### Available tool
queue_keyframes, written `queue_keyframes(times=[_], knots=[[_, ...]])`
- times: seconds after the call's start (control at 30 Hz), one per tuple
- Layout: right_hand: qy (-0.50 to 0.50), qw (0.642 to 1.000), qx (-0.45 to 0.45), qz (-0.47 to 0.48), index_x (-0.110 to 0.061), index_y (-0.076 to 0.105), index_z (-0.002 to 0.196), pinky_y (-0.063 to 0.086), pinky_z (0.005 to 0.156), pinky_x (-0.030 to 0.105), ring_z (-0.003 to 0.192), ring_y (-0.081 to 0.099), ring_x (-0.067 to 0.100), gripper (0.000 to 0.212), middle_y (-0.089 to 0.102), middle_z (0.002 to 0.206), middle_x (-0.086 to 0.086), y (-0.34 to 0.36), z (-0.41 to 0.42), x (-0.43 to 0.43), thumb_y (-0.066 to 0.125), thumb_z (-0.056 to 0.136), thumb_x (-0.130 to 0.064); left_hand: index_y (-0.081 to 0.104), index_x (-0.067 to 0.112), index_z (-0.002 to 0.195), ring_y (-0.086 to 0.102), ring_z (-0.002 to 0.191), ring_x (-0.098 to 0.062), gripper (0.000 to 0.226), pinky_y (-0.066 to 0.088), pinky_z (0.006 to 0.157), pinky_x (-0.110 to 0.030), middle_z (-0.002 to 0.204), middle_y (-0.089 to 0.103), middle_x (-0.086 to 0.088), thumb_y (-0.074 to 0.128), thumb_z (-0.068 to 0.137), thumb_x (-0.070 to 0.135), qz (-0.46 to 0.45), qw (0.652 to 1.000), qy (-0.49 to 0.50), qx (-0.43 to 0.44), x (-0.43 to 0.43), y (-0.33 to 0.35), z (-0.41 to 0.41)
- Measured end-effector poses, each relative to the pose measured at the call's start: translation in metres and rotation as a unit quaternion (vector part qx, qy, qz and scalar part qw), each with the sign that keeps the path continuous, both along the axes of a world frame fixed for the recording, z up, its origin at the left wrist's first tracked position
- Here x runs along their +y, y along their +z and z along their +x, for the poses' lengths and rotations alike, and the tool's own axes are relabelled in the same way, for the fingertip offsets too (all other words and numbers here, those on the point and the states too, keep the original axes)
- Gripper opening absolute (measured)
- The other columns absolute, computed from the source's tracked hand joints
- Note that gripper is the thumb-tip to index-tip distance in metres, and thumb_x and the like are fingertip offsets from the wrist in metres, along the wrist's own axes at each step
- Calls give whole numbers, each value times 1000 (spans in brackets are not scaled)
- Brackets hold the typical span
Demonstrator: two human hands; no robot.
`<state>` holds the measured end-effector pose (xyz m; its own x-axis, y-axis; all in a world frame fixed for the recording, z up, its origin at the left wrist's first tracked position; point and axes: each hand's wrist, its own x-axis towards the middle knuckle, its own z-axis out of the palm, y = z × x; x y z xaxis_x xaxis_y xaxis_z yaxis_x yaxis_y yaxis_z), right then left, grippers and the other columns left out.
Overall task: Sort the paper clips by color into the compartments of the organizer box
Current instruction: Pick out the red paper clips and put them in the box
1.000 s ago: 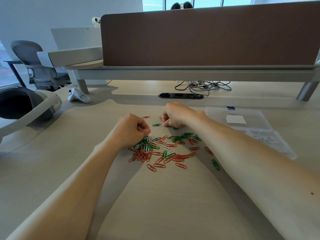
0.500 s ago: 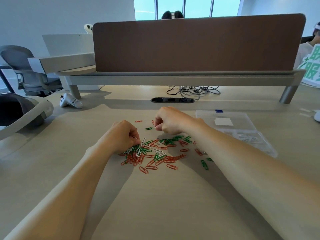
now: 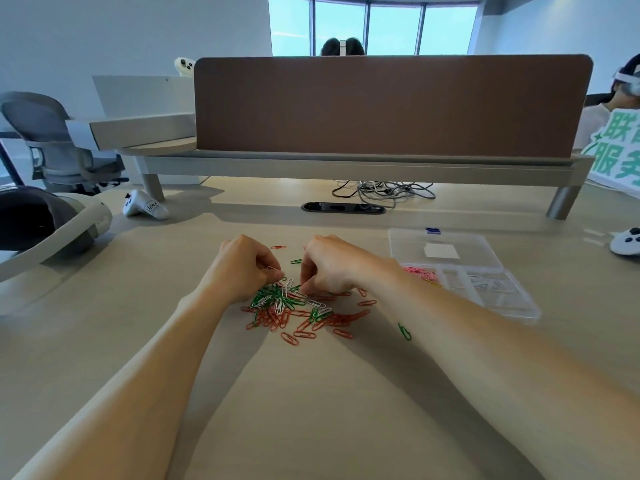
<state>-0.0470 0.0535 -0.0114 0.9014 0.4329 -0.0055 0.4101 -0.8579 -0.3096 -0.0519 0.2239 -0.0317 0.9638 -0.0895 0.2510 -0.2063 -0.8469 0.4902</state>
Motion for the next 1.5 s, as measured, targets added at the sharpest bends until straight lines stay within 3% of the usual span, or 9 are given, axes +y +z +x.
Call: queue_keyframes(times=[0.17, 0.33, 0.5, 0.8, 0.97, 1.07, 1.27, 1.5], knots=[[-10, 1000, 5, -25, -20, 75, 83, 54, 68, 30, 81, 65, 20, 11, 68, 85, 0, -2, -2, 7, 80, 77, -28, 76, 23, 81, 60, 72, -4, 7, 43, 60, -15, 81, 71, 4, 79, 76, 26, 16, 999, -17, 41, 0, 2, -1], [-24, 999, -4, -34, -15, 73, 89, 49, 66, 30, 86, 64, 24, 13, 67, 93, 5, -3, -4, 13, 78, 79, -23, 77, 23, 88, 62, 85, -10, 12, 47, 74, -21, 90, 72, 3, 79, 76, 25, 45, 996, -40, 58, -2, 2, -2], [-22, 999, -3, -49, -12, 73, 90, 55, 69, 34, 85, 64, 26, 12, 68, 93, 7, -4, -4, 16, 75, 81, -20, 77, 23, 91, 63, 91, -11, 13, 45, 77, -21, 92, 72, 4, 77, 78, 23, 57, 995, -50, 67, -2, 2, -2], [-45, 998, -9, -48, -12, 71, 81, 59, 73, 40, 81, 64, 26, 5, 65, 88, 6, -3, -4, 7, 67, 82, -15, 77, 21, 88, 62, 80, -8, 13, 46, 72, -21, 86, 72, 4, 78, 77, 27, 56, 996, -33, 59, -2, 2, 1], [-52, 999, -3, 0, -19, 67, 72, 50, 62, 28, 80, 62, 15, 15, 62, 81, -5, 5, -10, -14, 66, 86, -11, 77, 23, 88, 63, 80, -5, 12, 50, 77, -21, 85, 72, 7, 78, 76, 24, 62, 993, -71, 68, -4, 5, 0], [-45, 999, 1, 29, -16, 72, 78, 45, 59, 20, 75, 58, 5, 11, 62, 78, -11, 5, -12, -24, 67, 87, -12, 77, 25, 90, 62, 82, -4, 13, 50, 81, -21, 86, 71, 9, 77, 78, 24, 88, 989, -100, 71, -4, 6, -3], [-30, 998, 5, 55, -17, 71, 79, 38, 56, 17, 70, 54, -1, 10, 58, 72, -15, 6, -17, -34, 68, 88, -15, 74, 22, 83, 62, 85, -9, 4, 48, 78, -22, 87, 70, 5, 74, 81, 19, 128, 982, -107, 84, -9, 8, -4], [-29, 997, 7, 71, -15, 72, 81, 39, 58, 17, 71, 55, 0, 7, 61, 75, -13, 4, -16, -39, 69, 87, -17, 66, 24, 77, 58, 82, -7, 11, 41, 70, -18, 89, 68, 4, 70, 85, 18, 147, 978, -98, 106, -11, 5, -1]])
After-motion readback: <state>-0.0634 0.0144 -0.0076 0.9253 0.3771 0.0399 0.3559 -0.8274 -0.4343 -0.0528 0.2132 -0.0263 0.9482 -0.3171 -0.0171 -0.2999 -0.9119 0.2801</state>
